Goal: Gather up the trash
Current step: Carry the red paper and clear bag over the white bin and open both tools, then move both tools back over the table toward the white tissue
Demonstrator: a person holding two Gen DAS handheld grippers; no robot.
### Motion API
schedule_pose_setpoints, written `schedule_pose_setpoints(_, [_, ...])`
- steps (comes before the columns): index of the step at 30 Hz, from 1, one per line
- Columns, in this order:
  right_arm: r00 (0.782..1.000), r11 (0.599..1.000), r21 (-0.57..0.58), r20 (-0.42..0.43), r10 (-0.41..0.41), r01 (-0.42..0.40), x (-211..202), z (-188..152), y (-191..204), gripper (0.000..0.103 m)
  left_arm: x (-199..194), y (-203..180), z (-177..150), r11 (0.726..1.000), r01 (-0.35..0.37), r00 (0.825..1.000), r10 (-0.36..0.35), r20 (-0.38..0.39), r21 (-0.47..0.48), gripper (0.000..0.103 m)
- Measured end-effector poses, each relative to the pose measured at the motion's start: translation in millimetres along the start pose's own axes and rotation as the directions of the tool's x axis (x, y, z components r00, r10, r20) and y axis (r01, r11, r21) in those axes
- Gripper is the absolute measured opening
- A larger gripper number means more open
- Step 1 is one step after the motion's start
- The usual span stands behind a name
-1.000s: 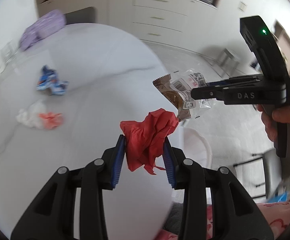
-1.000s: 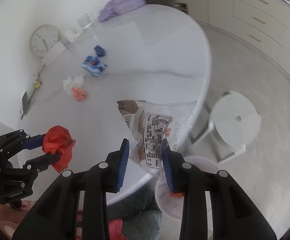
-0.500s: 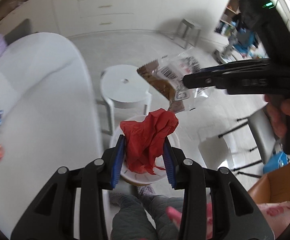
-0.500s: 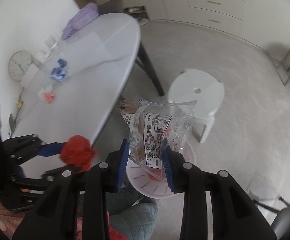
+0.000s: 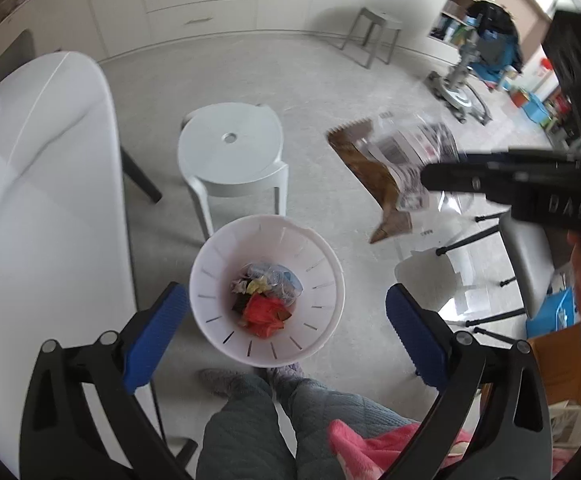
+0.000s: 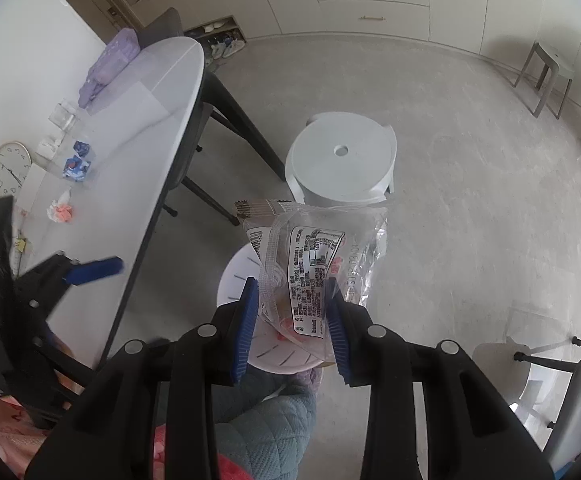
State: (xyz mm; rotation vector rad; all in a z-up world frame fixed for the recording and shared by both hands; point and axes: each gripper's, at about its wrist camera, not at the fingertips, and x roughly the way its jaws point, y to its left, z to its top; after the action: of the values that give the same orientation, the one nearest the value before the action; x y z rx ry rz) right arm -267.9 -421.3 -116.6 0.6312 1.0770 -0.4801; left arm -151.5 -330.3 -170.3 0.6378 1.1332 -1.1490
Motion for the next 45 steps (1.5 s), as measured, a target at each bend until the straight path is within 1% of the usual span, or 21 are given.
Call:
schedule_pose_setpoints(3, [1.000, 1.000, -0.015, -0.018, 0.007, -0.008, 8, 0, 3, 0.037, -12, 10, 2, 0.998, -0.012, 1.000, 0.013, 0.016, -0.055, 0.095])
schedule_pose_setpoints(6, [0.999, 0.998, -0.069, -0.050, 0.001, -0.005, 23, 0, 15, 0.038, -25, 21, -1, 0.995, -0.023, 0.999, 0.026, 0.034, -0.102, 0.095])
schedule_pose_setpoints(8, [0.997, 0.995, -0.095, -0.074, 0.010, -0.017, 35, -1, 22, 0.038, -33, 29, -2, 0.991, -0.032, 0.998, 0.039, 0.045, -0.134, 0.095])
schedule_pose_setpoints(11, [0.992, 0.990, -0.135, -0.122, 0.014, -0.030, 58, -5, 35, 0.047, -42, 39, -5, 0.985, -0.037, 0.997, 0.047, 0.055, -0.171, 0.095])
schedule_pose_setpoints(12, [0.990, 0.988, -0.152, -0.141, 0.008, -0.029, 67, -7, 40, 0.066, -44, 40, -5, 0.983, -0.042, 0.997, 0.053, 0.056, -0.179, 0.095])
schedule_pose_setpoints(13, [0.985, 0.985, -0.172, -0.170, -0.013, -0.016, 78, -9, 45, 0.091, -44, 43, -7, 0.982, -0.045, 0.997, 0.057, 0.058, -0.185, 0.095])
schedule_pose_setpoints(14, [0.983, 0.982, -0.189, -0.176, -0.043, 0.009, 84, -10, 49, 0.097, -45, 45, -8, 0.981, -0.048, 0.996, 0.060, 0.058, -0.190, 0.095])
schedule_pose_setpoints(15, [0.982, 0.976, -0.212, -0.173, -0.080, 0.042, 89, -11, 53, 0.099, -46, 47, -9, 0.979, -0.055, 0.996, 0.068, 0.058, -0.196, 0.095])
schedule_pose_setpoints(17, [0.975, 0.969, -0.242, -0.195, -0.107, 0.058, 96, -13, 59, 0.100, -48, 50, -9, 0.977, -0.064, 0.995, 0.077, 0.058, -0.204, 0.095])
schedule_pose_setpoints(19, [0.974, 0.972, -0.233, -0.208, -0.089, 0.039, 98, -14, 60, 0.100, -50, 53, -10, 0.974, -0.065, 0.995, 0.079, 0.059, -0.215, 0.095])
schedule_pose_setpoints(23, [0.978, 0.980, -0.197, -0.200, -0.053, 0.013, 92, -9, 55, 0.100, -53, 58, -12, 0.971, -0.068, 0.994, 0.085, 0.067, -0.230, 0.095])
schedule_pose_setpoints(32, [0.984, 0.989, -0.146, -0.169, -0.061, 0.037, 80, 6, 48, 0.100, -57, 68, -13, 0.965, -0.061, 0.994, 0.082, 0.075, -0.254, 0.095])
schedule_pose_setpoints(39, [0.984, 0.988, -0.149, -0.162, -0.072, 0.047, 80, 15, 56, 0.100, -62, 80, -14, 0.959, -0.067, 0.993, 0.092, 0.080, -0.274, 0.095])
schedule_pose_setpoints(42, [0.986, 0.987, -0.153, -0.154, -0.070, 0.046, 79, 21, 65, 0.100, -68, 92, -17, 0.952, -0.080, 0.990, 0.109, 0.084, -0.294, 0.095])
schedule_pose_setpoints(45, [0.988, 0.989, -0.149, -0.150, -0.037, 0.014, 79, 35, 79, 0.100, -75, 113, -24, 0.935, -0.106, 0.986, 0.142, 0.083, -0.339, 0.095])
